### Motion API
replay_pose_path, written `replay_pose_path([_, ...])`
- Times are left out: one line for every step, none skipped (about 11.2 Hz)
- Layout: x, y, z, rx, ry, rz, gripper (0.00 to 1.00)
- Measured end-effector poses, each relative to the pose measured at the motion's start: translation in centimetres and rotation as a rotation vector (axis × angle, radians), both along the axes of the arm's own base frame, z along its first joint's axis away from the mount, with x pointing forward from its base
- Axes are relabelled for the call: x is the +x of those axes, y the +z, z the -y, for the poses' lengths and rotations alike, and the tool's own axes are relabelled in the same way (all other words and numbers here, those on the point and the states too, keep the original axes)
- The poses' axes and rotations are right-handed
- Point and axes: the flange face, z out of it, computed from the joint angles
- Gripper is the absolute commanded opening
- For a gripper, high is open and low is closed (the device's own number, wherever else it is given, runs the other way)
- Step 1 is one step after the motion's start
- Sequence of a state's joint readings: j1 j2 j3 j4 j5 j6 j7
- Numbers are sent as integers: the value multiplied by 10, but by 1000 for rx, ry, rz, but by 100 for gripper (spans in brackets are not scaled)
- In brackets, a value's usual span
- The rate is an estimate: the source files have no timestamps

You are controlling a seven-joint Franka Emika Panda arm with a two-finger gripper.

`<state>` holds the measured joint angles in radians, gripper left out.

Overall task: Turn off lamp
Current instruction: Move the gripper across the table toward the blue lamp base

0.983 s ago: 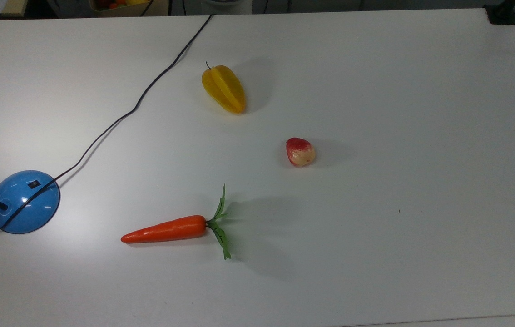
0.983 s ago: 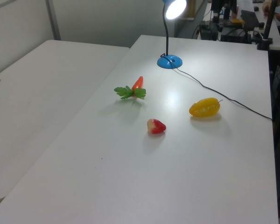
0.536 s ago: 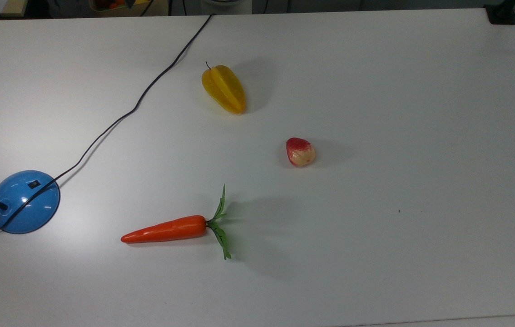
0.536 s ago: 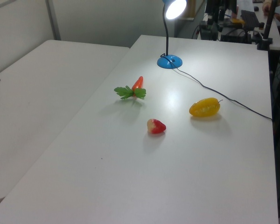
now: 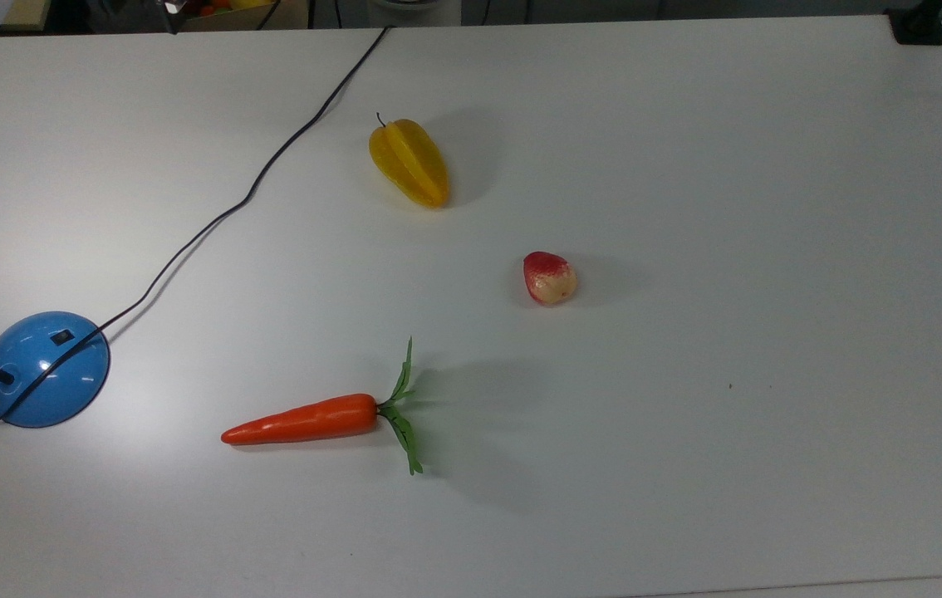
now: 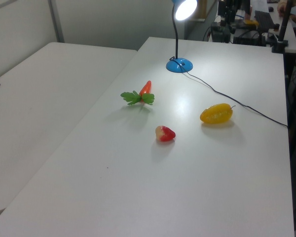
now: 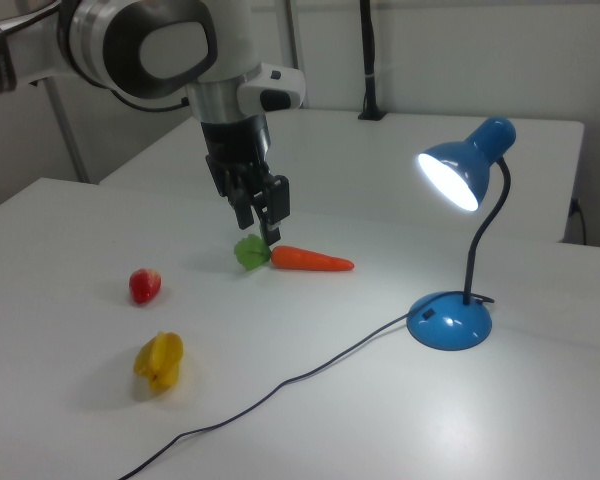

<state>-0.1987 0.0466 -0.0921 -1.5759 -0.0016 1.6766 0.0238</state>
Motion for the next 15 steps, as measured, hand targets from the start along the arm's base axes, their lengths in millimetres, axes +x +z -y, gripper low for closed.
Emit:
replay_pose_path([0, 0, -1, 0, 1, 0, 0])
replay_pose_path([0, 0, -1, 0, 2, 0, 0])
replay_pose_path([1, 0, -1, 0, 2, -1, 0])
replay_pose_path([2, -1, -1, -2, 2, 7, 0])
replay_pose_path([7, -1, 0, -10, 3, 33, 0])
replay_pose_path([14, -4, 1, -19, 5, 58, 0])
replay_pose_path([22, -12, 0, -23, 10, 69, 0])
replay_pose_path([30, -23, -2, -24, 14, 68, 0])
replay_pose_path([37, -32, -4, -23, 17, 63, 0])
replay_pose_path([40, -38, -7, -21, 19, 57, 0])
replay_pose_path([41, -40, -8, -20, 20, 53, 0])
replay_pose_path([42, -42, -8, -20, 19, 51, 0])
replay_pose_path([42, -42, -9, -18, 18, 51, 0])
replay_pose_path([42, -42, -9, -16, 17, 51, 0])
replay_pose_path([42, -42, -9, -15, 15, 52, 0])
